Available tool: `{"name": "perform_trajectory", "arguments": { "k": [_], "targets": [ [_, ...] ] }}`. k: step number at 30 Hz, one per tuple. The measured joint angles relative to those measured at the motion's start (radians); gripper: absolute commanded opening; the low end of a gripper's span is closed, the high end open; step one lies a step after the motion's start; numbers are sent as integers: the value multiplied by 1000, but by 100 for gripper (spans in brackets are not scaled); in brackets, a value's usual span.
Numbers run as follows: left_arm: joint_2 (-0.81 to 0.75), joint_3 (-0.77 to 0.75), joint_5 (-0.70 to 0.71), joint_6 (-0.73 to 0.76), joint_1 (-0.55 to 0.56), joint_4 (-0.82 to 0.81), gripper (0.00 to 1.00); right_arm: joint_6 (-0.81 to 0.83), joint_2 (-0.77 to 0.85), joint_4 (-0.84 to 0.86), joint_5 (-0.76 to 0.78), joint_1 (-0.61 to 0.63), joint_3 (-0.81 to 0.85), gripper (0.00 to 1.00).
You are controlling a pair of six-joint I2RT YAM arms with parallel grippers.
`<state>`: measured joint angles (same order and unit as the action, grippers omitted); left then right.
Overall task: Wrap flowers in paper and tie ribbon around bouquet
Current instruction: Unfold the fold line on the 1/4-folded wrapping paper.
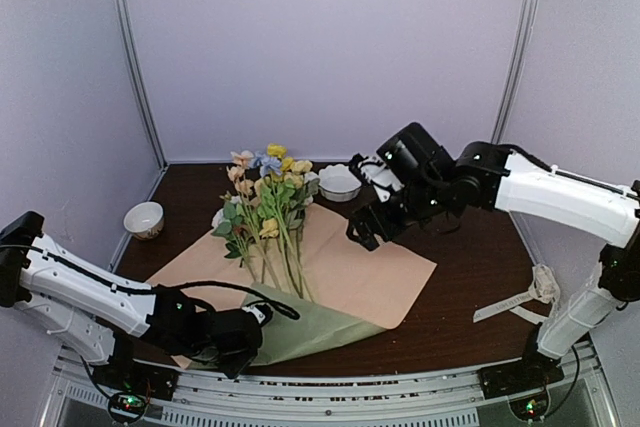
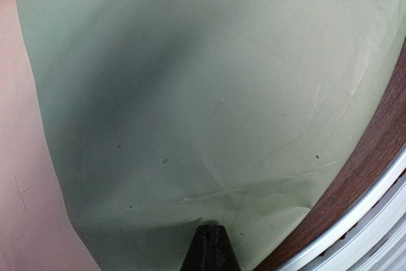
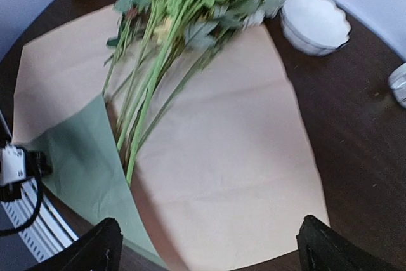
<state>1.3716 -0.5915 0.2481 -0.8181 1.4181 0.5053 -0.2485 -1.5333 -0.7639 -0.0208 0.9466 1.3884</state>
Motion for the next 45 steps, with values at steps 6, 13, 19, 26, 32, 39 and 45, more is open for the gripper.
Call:
{"name": "perform_trajectory", "arguments": {
  "k": [6,13,19,26,32,39,45],
  "targets": [
    [-29,29,5,-4,2,-23,0,163,111,37,259,0,182,100],
    [-25,27,9,-5,4,-23,0,132,330,364,145,-19,-29,71],
    [-2,8,18,-18,10,-5,0,-63,291,577,-234,21,-256,13],
    [-2,6,18,-19,11,-3,0,-363,32,653,-321,143,-369,0],
    [-3,6,19,-22,11,-2,0,-524,-137,697,-347,213,-469,0],
    [-3,6,21,-31,11,1,1,-519,-306,683,-380,283,-353,0],
    [-2,6,25,-47,12,2,0,-523,-325,677,-390,305,-347,0]
  ]
}}
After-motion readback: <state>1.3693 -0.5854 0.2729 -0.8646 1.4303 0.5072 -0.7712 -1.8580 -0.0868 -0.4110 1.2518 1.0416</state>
